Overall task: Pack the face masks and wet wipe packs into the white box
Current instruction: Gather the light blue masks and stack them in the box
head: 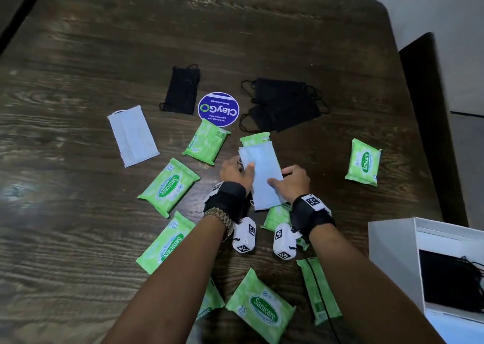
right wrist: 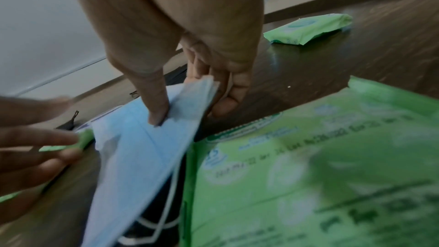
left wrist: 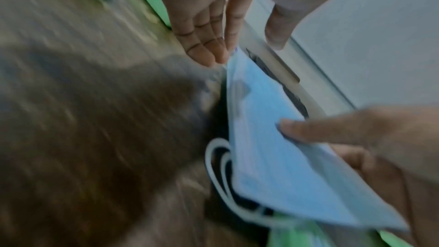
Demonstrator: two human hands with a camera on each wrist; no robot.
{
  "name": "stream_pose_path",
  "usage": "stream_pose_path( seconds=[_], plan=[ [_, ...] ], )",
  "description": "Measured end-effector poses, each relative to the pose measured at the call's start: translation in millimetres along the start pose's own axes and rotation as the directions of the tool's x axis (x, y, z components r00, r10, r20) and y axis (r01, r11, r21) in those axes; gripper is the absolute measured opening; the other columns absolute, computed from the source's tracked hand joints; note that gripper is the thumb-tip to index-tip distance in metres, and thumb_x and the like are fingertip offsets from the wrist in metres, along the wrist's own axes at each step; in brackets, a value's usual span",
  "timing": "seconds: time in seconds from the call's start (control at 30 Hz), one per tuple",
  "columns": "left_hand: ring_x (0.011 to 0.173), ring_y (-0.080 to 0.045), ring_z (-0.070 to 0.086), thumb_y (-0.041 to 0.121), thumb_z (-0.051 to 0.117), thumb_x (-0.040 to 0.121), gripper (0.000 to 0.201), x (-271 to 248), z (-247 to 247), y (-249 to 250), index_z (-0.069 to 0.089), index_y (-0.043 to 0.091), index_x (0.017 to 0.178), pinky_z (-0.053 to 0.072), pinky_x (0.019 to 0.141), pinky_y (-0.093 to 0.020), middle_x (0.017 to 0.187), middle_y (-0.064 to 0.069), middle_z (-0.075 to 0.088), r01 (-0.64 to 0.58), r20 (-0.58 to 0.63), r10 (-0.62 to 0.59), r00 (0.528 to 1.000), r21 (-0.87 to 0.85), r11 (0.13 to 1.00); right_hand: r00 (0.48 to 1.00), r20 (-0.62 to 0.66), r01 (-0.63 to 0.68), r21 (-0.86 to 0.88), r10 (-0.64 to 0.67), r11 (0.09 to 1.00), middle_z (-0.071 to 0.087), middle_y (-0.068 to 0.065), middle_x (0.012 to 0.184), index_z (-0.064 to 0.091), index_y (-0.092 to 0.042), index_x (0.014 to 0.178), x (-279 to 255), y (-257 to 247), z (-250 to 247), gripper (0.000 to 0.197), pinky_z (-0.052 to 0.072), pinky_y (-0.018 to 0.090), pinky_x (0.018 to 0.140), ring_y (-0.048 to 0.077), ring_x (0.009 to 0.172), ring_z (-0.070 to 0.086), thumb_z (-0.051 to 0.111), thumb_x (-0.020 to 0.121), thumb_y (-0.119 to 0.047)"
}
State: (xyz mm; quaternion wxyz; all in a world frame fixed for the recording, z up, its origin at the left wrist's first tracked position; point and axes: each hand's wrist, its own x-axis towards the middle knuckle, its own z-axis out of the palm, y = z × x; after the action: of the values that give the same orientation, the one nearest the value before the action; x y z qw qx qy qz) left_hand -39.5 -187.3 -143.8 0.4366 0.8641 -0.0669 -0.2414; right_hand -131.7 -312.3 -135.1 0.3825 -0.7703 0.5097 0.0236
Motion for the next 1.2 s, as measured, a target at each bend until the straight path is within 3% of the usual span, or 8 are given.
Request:
stream_pose_path(
  seconds=[0.13,0.23,0.43,0.53,0.7,0.9,1.1,1.2],
  plan=[
    [0.086,-0.031,0.061,0.013,0.061,0.085,0.02,22,-57,-9,0.061,0.002,0.101,0.049,0.081,-0.032,0.094,-0.018,0.064,0.024,-0.197,-0.021,0.98,0.014,1.0,0.993,0.035,0.111,0.095,-0.115,0.989,0.071,0.004,0.076,0.068,-0.009,0.072,1,1,0,0.021,0.047,0.031,0.063,0.023,0.071,0.064,0.081,0.076,-0.025],
    [0.098,-0.035,0.06,0.006,0.052,0.084,0.013,47,-104,-13,0.063,0.004,0.092,0.045,0.085,-0.032,0.102,-0.019,0.065,0.126,-0.298,-0.084,0.951,0.125,0.984,0.971,0.04,0.215,0.302,-0.237,0.929,0.061,-0.005,0.066,0.057,-0.018,0.062,-14,-16,3,0.026,0.041,0.028,0.063,0.014,0.066,0.057,0.076,0.078,-0.025],
    [0.123,-0.036,0.04,0.02,0.06,0.084,0.038,78,-159,-47,0.049,0.012,0.119,0.039,0.099,-0.046,0.133,-0.016,0.04,0.304,-0.37,-0.165,0.914,0.356,0.884,0.881,0.224,0.193,0.635,-0.417,0.748,0.069,0.015,0.09,0.055,0.011,0.091,-68,-81,36,0.02,0.049,0.032,0.071,0.019,0.08,0.063,0.067,0.09,-0.005],
    [0.136,-0.037,0.022,0.031,0.062,0.085,0.042,90,-174,-69,0.043,0.022,0.122,0.028,0.107,-0.053,0.149,-0.017,0.021,0.383,-0.377,-0.224,0.899,0.43,0.817,0.856,0.279,0.142,0.684,-0.436,0.716,0.07,0.025,0.099,0.057,0.012,0.098,-85,-103,53,0.023,0.05,0.035,0.074,0.023,0.085,0.064,0.068,0.089,-0.006],
    [0.13,-0.038,0.026,0.042,0.067,0.082,0.058,105,-193,-85,0.037,0.02,0.127,0.03,0.101,-0.054,0.14,-0.017,0.028,0.462,-0.395,-0.311,0.864,0.378,0.803,0.837,0.31,0.152,0.659,-0.451,0.736,0.07,0.024,0.102,0.061,0.007,0.098,-94,-106,66,0.03,0.051,0.041,0.077,0.027,0.089,0.067,0.069,0.082,-0.017],
    [0.124,-0.039,0.047,0.012,0.069,0.083,0.088,96,-212,-71,0.011,0.018,0.148,0.041,0.093,-0.045,0.145,-0.019,0.032,0.447,-0.256,-0.421,0.87,0.052,0.893,0.854,0.285,0.171,0.636,-0.435,0.752,0.068,0.025,0.102,0.058,0.008,0.093,-96,-99,60,0.017,0.05,0.039,0.076,0.025,0.088,0.065,0.068,0.089,-0.004],
    [0.095,-0.032,0.06,-0.002,0.056,0.076,0.05,43,-207,-40,0.059,0.02,0.121,0.05,0.079,-0.031,0.111,-0.015,0.059,0.065,-0.251,-0.024,0.968,0.157,0.985,0.924,0.236,0.096,0.621,-0.302,0.778,0.069,0.01,0.091,0.056,0.003,0.096,-92,-81,56,0.009,0.05,0.035,0.07,0.022,0.08,0.063,0.061,0.089,0.001],
    [0.09,-0.032,0.059,-0.001,0.057,0.071,0.051,-2,-187,-20,0.06,0.021,0.117,0.048,0.076,-0.033,0.118,-0.008,0.051,-0.175,-0.086,0.229,0.97,0.411,0.895,0.966,0.206,-0.001,0.606,-0.155,0.796,0.068,0.008,0.095,0.059,-0.014,0.093,-90,-66,57,0.009,0.05,0.037,0.073,0.023,0.081,0.063,0.059,0.089,-0.005]
  ],
)
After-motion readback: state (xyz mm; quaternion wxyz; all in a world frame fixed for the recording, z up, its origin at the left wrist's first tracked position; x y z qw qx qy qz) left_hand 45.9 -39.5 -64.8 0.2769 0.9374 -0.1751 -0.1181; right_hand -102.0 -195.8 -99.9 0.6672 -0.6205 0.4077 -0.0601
